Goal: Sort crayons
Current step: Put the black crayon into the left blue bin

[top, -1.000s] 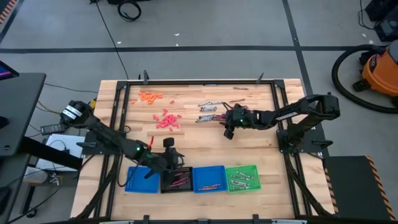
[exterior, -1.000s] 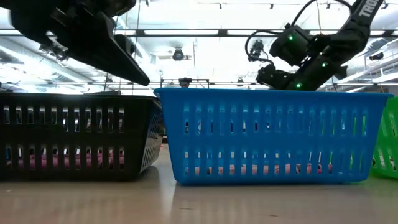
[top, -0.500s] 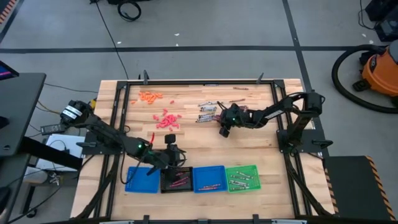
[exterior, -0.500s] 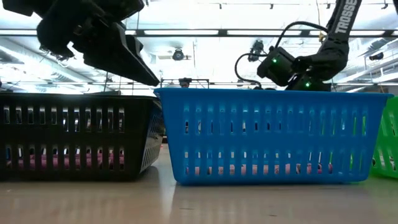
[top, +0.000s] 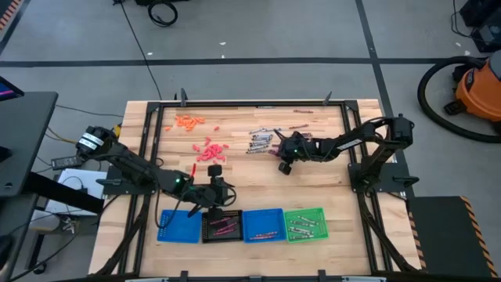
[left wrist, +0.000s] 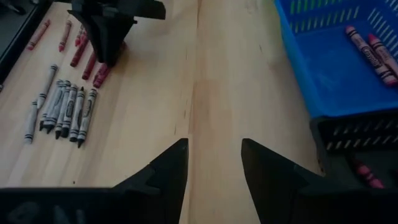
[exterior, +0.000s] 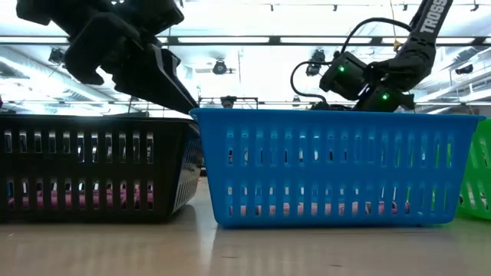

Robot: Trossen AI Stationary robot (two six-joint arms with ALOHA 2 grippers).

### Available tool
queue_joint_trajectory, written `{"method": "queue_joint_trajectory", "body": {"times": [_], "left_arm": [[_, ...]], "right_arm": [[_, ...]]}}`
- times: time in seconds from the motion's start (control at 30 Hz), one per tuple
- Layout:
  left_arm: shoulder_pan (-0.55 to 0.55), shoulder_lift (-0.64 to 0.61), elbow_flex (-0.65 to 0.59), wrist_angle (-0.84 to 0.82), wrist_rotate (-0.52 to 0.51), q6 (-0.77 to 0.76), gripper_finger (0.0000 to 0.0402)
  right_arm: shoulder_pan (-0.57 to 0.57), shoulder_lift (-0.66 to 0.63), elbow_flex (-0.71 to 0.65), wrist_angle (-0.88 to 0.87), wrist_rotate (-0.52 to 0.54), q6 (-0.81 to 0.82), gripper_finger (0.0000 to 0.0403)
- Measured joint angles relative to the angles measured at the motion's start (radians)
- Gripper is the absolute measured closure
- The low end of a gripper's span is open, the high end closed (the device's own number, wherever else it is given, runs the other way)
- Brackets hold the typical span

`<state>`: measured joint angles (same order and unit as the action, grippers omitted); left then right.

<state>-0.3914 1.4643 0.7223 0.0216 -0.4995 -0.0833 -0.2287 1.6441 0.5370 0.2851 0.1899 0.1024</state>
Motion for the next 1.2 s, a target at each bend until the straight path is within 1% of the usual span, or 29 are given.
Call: {"method": "queue_joint_trajectory", "body": {"times": [0.13, 0.33, 0.5, 1.2], "left_arm": [[0.009, 0.000, 0.000, 0.000, 0.000, 0.002, 0.0242], [0.009, 0.000, 0.000, 0.004, 0.000, 0.002, 0.0242], [0.009, 0.000, 0.000, 0.000, 0.000, 0.004, 0.0242], [0.009, 0.000, 0.000, 0.008, 0.000, 0.027, 0.0242]], "right_arm": [[0.000, -0.004, -0.001, -0.004, -0.008, 0.003, 0.0356], [0.000, -0.004, -0.001, -0.002, -0.016, 0.012, 0.0357], [-0.005, -0.004, -0.001, 0.004, -0.054, 0.036, 0.0358], [-0.004, -0.002, -0.003, 0.017, -0.057, 0.056, 0.0357]]}}
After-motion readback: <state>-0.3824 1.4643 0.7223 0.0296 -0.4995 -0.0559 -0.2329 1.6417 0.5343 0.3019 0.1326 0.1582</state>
